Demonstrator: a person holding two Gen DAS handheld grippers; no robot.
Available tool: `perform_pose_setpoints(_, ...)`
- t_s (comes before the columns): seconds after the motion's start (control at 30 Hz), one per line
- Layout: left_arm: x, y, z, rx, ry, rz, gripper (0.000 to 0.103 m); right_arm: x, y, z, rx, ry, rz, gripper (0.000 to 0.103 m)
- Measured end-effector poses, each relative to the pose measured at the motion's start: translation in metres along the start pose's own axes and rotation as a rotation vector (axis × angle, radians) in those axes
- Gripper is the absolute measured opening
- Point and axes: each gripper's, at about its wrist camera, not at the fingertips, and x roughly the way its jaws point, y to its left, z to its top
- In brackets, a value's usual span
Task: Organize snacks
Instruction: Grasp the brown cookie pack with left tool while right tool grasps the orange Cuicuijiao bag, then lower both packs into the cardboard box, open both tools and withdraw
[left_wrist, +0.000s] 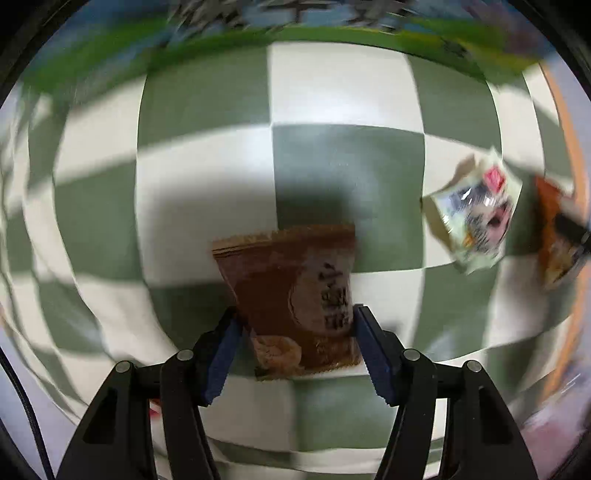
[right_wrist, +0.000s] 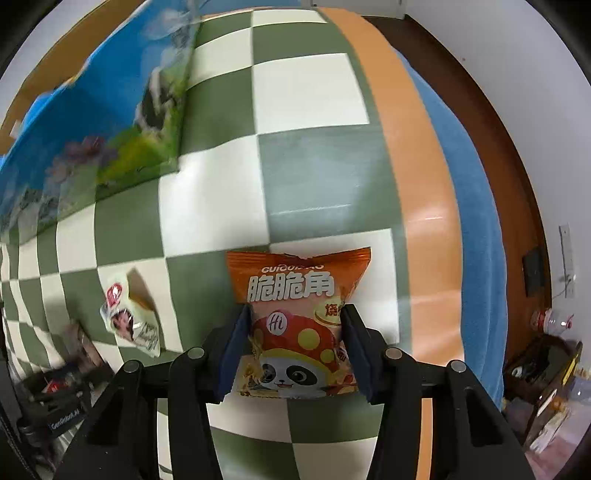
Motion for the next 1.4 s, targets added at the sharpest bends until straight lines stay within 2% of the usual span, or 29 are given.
perform_pose_setpoints(0.07,0.002,-0.001,-0.001,0.039,-0.003,0.010,0.060,0.001,0.004,-0.009,0.004,0.028,0.041,0.053)
perform_pose_setpoints(0.1,0.005,0.001,-0.002,0.032,0.010,-0.008,0.060,0.002,0.007,-0.015,0.004,0.043,0.063,0.053)
perform_pose_setpoints(0.23,0.018,0.019,0.000,-0.105,0.083,-0.141,0.073,0.008,0.025,-0.046,0.002,0.113,0.168,0.053)
perform_pose_setpoints(0.37,0.023,0.037,-0.002,-0.201,0.082,-0.215,0.074,0.017,0.032,-0.059,0.038,0.146,0.204,0.057)
perform_pose_setpoints(0.4,0.023,0.037,-0.002,-0.206,0.081,-0.218,0.074,0.018,0.032,-0.059,0.044,0.153,0.204,0.060)
perform_pose_setpoints(0.53,0.027,0.048,0.001,-0.194,0.067,-0.201,0.074,0.021,0.030,-0.059,0.054,0.154,0.194,0.061)
perform_pose_setpoints(0.83,0.019,0.016,-0.011,-0.104,0.002,-0.063,0.074,0.022,0.044,-0.054,0.033,0.146,0.140,0.062)
perform_pose_setpoints(0.93,0.020,0.012,-0.013,-0.108,-0.001,-0.067,0.074,0.027,0.053,-0.056,0.022,0.156,0.124,0.062)
perform_pose_setpoints(1.0,0.017,0.012,-0.015,-0.108,-0.013,-0.073,0.064,0.029,0.059,-0.057,0.008,0.155,0.111,0.061)
perform_pose_setpoints(1.03,0.010,0.020,-0.013,-0.108,-0.018,-0.074,0.055,0.030,0.060,-0.058,0.003,0.154,0.107,0.061)
perform_pose_setpoints(1.07,0.007,0.023,-0.012,-0.104,-0.018,-0.080,0.053,0.030,0.062,-0.058,-0.005,0.155,0.103,0.061)
perform_pose_setpoints(1.27,-0.007,0.022,-0.020,-0.103,-0.029,-0.103,0.053,0.028,0.077,-0.061,-0.057,0.139,0.087,0.052)
perform_pose_setpoints(1.4,-0.029,0.030,-0.027,-0.098,-0.066,-0.138,0.053,0.017,0.084,-0.065,-0.049,0.139,0.154,0.049)
